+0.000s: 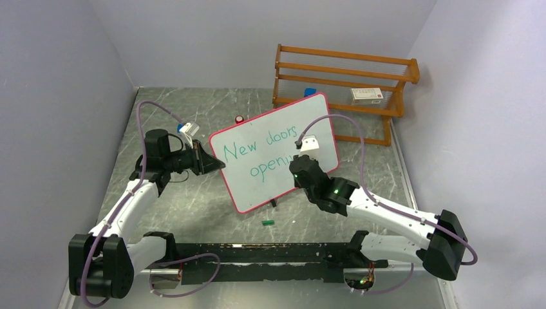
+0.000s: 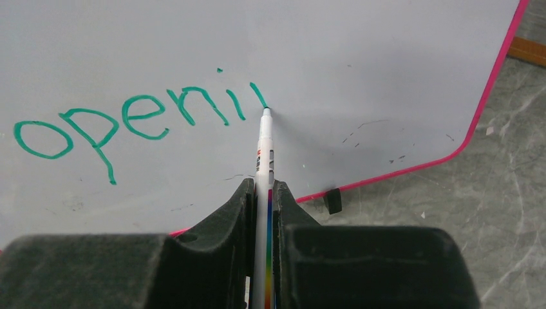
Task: Write a sentence on the whiteboard
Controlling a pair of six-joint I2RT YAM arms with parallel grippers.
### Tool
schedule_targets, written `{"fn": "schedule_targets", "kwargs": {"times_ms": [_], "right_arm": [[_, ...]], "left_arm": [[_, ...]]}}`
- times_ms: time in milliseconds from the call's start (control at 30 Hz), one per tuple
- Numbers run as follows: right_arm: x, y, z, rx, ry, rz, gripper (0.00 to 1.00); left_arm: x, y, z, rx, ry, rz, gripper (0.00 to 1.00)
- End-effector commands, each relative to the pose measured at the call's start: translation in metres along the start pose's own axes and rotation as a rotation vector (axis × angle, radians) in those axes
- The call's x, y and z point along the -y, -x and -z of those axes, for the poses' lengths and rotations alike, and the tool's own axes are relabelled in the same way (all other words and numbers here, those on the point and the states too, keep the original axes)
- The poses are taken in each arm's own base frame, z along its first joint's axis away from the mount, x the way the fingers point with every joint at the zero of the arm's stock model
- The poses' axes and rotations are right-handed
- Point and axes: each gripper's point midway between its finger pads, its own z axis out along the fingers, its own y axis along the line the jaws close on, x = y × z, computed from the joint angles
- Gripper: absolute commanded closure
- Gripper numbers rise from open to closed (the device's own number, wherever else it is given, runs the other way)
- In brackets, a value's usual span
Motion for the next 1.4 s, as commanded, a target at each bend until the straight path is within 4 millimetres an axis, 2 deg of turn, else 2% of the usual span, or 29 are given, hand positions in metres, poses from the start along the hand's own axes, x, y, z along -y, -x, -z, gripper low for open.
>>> {"fn": "schedule_targets", "kwargs": {"times_ms": [0, 133, 533, 867, 1133, 1367], "right_arm": [[0.004, -0.015, -0.001, -0.042, 0.001, -0.009, 1.0], [0.003, -0.015, -0.002, -0.035, 0.004, -0.013, 1.0], [-0.004, 0.017, -0.002, 0.053, 0.015, -0.024, 1.0], [-0.003, 0.032, -0.003, 0.088, 0.01, -0.031, 1.0], [0.004, 0.036, -0.005, 0.099, -0.012, -0.033, 1.0], [0.012, 0.027, -0.008, 0.069, -0.036, -0.032, 1.0]], "left_arm": [[-0.016, 0.0, 0.0, -0.003, 0.079, -0.009, 0.95], [-0.016, 0.0, 0.0, -0.004, 0.079, -0.007, 0.95], [-0.016, -0.001, 0.0, -0.006, 0.077, -0.004, 0.95], [-0.016, -0.001, 0.0, -0.007, 0.073, -0.004, 0.95], [-0.016, -0.001, 0.0, -0.008, 0.078, -0.002, 0.95], [-0.016, -0.002, 0.0, -0.008, 0.08, -0.002, 0.95]]}}
